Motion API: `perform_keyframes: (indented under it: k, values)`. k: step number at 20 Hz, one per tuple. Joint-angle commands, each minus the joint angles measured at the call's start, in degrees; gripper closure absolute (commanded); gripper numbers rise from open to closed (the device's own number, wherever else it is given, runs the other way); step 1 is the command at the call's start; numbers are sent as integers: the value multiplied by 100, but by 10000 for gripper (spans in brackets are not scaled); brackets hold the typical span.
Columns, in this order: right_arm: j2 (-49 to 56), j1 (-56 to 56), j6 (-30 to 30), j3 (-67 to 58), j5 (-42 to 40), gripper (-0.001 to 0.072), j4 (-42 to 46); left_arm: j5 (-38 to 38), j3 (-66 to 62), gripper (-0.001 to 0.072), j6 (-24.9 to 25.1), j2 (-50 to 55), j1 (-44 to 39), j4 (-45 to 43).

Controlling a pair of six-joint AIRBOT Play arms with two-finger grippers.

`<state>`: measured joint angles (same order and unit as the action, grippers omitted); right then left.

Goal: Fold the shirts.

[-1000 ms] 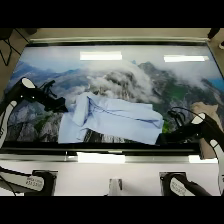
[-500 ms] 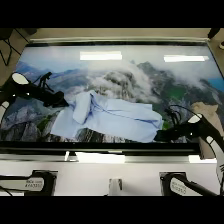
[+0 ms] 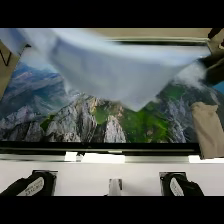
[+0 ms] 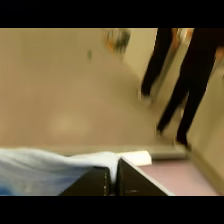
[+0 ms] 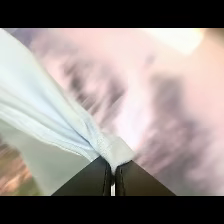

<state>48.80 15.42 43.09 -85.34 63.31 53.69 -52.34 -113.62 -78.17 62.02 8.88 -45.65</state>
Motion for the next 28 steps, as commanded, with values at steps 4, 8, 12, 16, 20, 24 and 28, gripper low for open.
perform_keyframes:
  k: [4, 8, 12, 16, 20, 24, 28]
  values:
    - [-1202, 2, 953, -2435, -710, 684, 2212, 363, -448, 664, -48, -1523, 74, -44]
    - [-1196, 2, 964, -2435, 140, 683, 2400, -216, -179, 665, -229, -1773, 74, -754]
    - [-981, 2, 938, -2435, 304, 683, 2444, -588, -179, 666, -358, -1631, 74, -752]
    - [-310, 2, 922, -2435, 1117, 683, 2487, -1207, -177, 666, -396, -1084, 74, -822]
    - [1287, 2, 833, -2232, 2826, 683, 2483, -2308, 249, 664, -422, 48, 74, -1305]
    - [3003, -118, 750, -1043, 2865, 683, 2608, -2181, 1937, 664, -367, 1307, -201, -1305]
    - [4387, -831, 942, -852, 1003, 683, 2929, -822, 2529, 663, -332, 2756, -717, -1231]
